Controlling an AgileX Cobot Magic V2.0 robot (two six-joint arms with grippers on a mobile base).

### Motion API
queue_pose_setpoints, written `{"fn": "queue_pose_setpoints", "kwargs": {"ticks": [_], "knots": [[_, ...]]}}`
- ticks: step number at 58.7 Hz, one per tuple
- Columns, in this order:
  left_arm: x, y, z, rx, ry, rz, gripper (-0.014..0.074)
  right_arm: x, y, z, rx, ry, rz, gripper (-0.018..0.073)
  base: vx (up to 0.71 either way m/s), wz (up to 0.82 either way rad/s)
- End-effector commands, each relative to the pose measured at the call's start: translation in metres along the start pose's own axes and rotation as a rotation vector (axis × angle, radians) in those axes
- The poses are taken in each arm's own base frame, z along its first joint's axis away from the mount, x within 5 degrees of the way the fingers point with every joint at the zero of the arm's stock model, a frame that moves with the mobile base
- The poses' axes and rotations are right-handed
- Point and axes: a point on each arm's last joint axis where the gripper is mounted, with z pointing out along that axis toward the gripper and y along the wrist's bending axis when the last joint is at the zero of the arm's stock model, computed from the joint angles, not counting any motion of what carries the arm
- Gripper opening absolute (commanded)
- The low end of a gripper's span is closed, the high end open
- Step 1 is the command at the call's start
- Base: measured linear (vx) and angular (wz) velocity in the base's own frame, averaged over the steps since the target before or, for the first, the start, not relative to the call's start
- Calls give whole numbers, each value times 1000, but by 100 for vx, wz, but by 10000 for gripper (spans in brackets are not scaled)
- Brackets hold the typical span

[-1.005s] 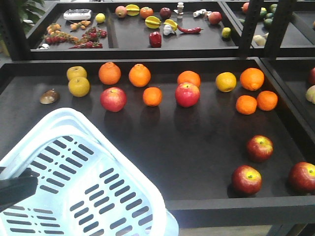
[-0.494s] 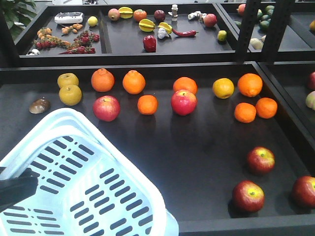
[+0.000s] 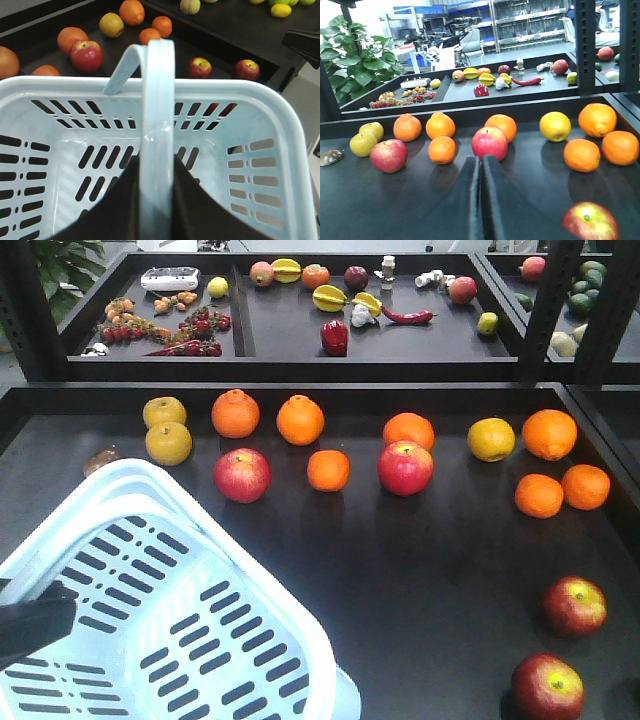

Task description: Pick three apples into basket with both arms

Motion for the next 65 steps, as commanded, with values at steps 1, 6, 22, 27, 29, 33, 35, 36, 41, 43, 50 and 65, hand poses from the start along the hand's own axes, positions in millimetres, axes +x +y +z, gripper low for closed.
{"fn": "queue_pose_setpoints", "kwargs": {"ticks": [1,6,22,27,29,33,35,36,41,43,50,65], "knots": [[-16,-1,-6,-8,-128,-21,-6,-3,1,-1,-14,-71,-19,-5,8,7],[-16,-1,-6,-8,-128,-21,-6,-3,1,-1,-14,-71,-19,-5,7,6],[-16,-1,-6,-8,-128,-21,-6,-3,1,-1,-14,-71,-19,-5,6,4],[-16,-1,-6,-8,-128,-21,-6,-3,1,-1,-14,-71,-19,-5,5,3],[-16,-1,-6,-8,-128,-21,-6,-3,1,-1,-14,-71,-19,-5,5,3],[-16,-1,-6,-8,-128,-21,-6,-3,1,-1,-14,-71,-19,-5,5,1],[-16,-1,-6,-8,-128,-21,-6,-3,1,-1,-14,-71,-19,-5,5,0],[-16,-1,-6,-8,-128,-21,-6,-3,1,-1,-14,-71,-19,-5,5,0],[-16,-1,-6,-8,-128,-21,-6,-3,1,-1,-14,-71,-19,-5,5,-1],[-16,-1,-6,-8,-128,-21,-6,-3,1,-1,-14,-71,-19,-5,5,-2],[-16,-1,-6,-8,-128,-21,-6,-3,1,-1,-14,-71,-19,-5,5,-3],[-16,-1,-6,-8,-128,-21,-6,-3,1,-1,-14,-71,-19,-5,4,-3]]}}
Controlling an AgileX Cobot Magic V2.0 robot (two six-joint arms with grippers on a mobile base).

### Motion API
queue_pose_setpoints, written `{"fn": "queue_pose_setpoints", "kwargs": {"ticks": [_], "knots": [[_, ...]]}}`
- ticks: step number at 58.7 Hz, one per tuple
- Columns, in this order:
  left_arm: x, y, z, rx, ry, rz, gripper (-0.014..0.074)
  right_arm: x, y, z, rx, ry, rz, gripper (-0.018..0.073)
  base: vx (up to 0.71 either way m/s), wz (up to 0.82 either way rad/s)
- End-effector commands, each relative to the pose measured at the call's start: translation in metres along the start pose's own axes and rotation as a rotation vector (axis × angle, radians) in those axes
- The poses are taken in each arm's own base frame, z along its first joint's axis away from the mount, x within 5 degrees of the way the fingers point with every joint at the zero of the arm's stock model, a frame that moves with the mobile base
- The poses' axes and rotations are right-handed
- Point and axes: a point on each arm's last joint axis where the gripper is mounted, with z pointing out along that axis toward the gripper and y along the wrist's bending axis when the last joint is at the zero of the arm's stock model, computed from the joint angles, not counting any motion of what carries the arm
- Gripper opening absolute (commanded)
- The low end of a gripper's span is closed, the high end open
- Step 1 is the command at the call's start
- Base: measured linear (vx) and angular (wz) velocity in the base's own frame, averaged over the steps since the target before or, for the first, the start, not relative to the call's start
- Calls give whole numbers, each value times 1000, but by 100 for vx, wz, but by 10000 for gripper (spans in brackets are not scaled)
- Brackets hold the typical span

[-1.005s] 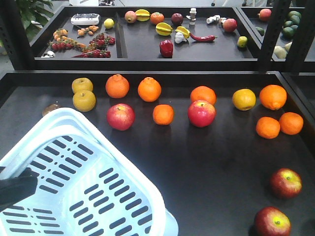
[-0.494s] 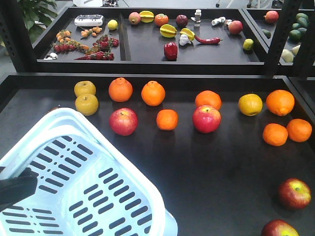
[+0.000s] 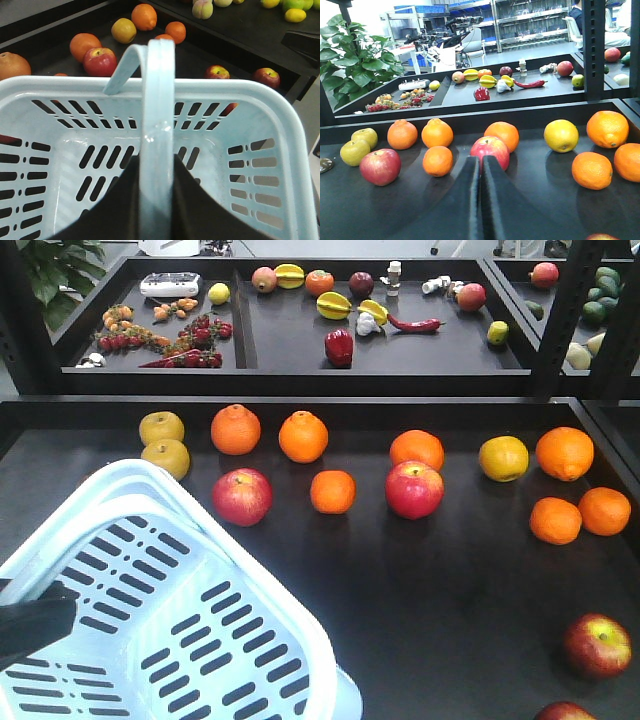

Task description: Pick three apples into basket with both arms

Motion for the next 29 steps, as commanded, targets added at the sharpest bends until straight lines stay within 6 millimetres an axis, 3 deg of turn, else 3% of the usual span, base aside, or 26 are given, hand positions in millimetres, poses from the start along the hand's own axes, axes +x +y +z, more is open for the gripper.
{"fn": "queue_pose_setpoints", "kwargs": {"ticks": [1,29], "knots": [[-16,-1,-6,-8,-128,-21,-6,-3,1,-1,-14,-71,-19,-5,2,-1],[-16,-1,-6,-8,-128,-21,-6,-3,1,-1,-14,-71,-19,-5,0,0]]}}
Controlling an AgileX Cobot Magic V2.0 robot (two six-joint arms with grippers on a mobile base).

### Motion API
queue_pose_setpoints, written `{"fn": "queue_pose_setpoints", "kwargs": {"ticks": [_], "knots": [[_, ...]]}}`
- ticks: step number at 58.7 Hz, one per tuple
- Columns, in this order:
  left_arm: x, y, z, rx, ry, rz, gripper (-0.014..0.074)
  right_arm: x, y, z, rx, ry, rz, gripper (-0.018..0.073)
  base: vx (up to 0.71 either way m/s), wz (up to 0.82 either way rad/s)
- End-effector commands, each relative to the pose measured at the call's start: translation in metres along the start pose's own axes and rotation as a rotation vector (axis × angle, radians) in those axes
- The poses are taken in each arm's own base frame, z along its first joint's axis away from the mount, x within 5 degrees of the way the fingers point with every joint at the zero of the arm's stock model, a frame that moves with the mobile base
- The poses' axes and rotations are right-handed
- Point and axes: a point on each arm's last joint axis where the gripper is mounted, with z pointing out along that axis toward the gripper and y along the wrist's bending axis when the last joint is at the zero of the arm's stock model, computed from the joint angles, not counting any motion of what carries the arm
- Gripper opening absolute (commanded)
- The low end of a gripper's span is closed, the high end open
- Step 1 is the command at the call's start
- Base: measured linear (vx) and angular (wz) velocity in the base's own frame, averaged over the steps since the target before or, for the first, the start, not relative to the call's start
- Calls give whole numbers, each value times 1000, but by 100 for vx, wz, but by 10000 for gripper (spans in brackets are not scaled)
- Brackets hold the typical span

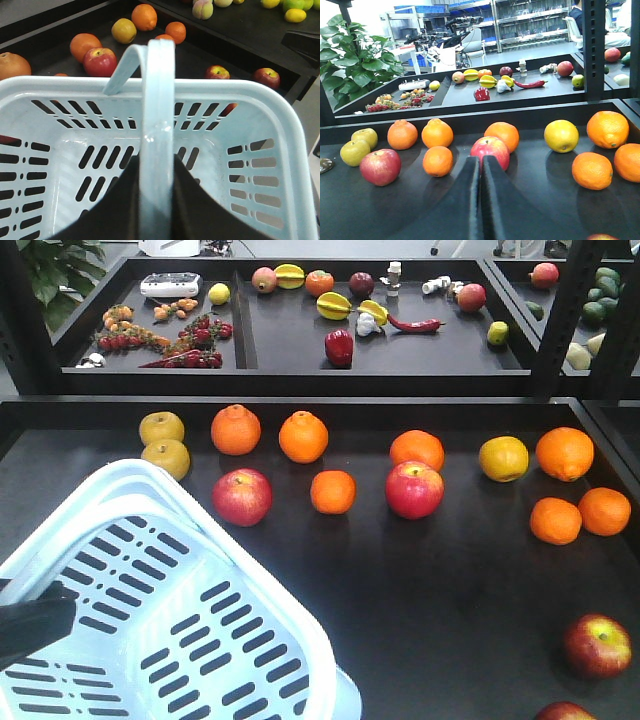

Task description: Pick three apples into basket with both arms

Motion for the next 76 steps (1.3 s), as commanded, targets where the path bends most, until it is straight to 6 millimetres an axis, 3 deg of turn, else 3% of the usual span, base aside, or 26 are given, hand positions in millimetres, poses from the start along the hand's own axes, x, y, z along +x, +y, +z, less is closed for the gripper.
{"fn": "queue_pose_setpoints", "kwargs": {"ticks": [1,65,76], "knots": [[-16,-1,-6,-8,-128,-21,-6,-3,1,-1,-14,-71,-19,-5,0,0],[-21,1,-7,-28,-182,-24,-6,-3,1,-1,-14,-71,-19,-5,0,0],[-26,-3,-8,33,-234,-103,-6,-3,1,-1,-14,-71,-19,-5,0,0]]}}
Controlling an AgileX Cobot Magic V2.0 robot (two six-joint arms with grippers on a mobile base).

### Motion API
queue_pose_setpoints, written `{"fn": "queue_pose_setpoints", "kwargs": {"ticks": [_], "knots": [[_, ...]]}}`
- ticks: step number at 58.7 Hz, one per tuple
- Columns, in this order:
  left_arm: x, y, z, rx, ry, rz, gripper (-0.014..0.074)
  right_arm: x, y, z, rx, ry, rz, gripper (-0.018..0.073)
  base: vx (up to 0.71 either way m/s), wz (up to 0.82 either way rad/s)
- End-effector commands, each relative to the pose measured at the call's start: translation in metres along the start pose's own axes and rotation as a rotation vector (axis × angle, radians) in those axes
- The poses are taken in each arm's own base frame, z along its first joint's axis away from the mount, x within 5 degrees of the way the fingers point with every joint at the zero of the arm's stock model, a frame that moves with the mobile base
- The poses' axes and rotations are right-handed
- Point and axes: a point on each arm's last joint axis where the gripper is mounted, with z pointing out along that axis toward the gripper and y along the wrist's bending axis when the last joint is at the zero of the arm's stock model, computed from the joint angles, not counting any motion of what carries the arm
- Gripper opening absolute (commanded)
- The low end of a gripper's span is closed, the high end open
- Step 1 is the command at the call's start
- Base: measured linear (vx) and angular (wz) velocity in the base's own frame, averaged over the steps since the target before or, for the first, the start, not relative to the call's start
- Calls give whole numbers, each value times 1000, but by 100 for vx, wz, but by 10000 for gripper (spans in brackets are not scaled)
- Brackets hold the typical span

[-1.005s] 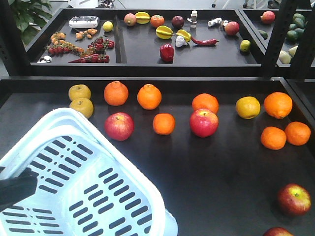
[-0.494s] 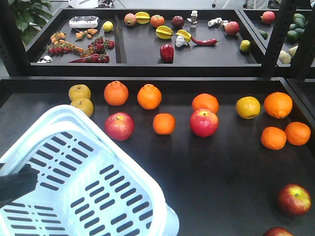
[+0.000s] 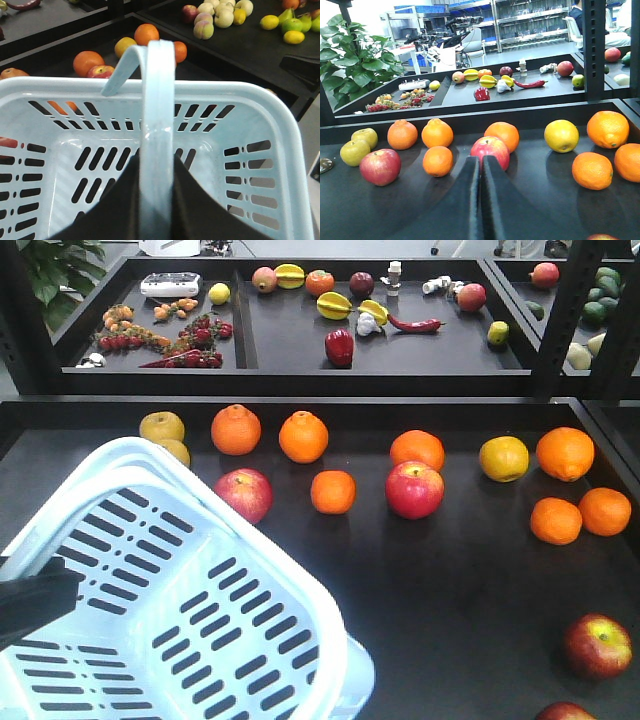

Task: Pick three apples into basket with both arms
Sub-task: 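Swing the basket with the left gripper over the table surface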

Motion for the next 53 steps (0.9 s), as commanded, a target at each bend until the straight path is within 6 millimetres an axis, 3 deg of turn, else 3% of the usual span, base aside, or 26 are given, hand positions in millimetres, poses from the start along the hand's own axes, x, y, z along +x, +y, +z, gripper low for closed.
{"fn": "queue_pose_setpoints", "kwargs": {"ticks": [1,36,53], "knots": [[-20,-4,-5,30,-163,-79,-6,-3,1,-1,-14,-71,-19,-5,0,0],[-35,8,28,37,-180,-115,-6,-3,1,-1,-14,-71,-19,-5,0,0],[-80,10,48,94,-200,39,-6,-3,1,-1,-14,-71,-19,-5,0,0]]}}
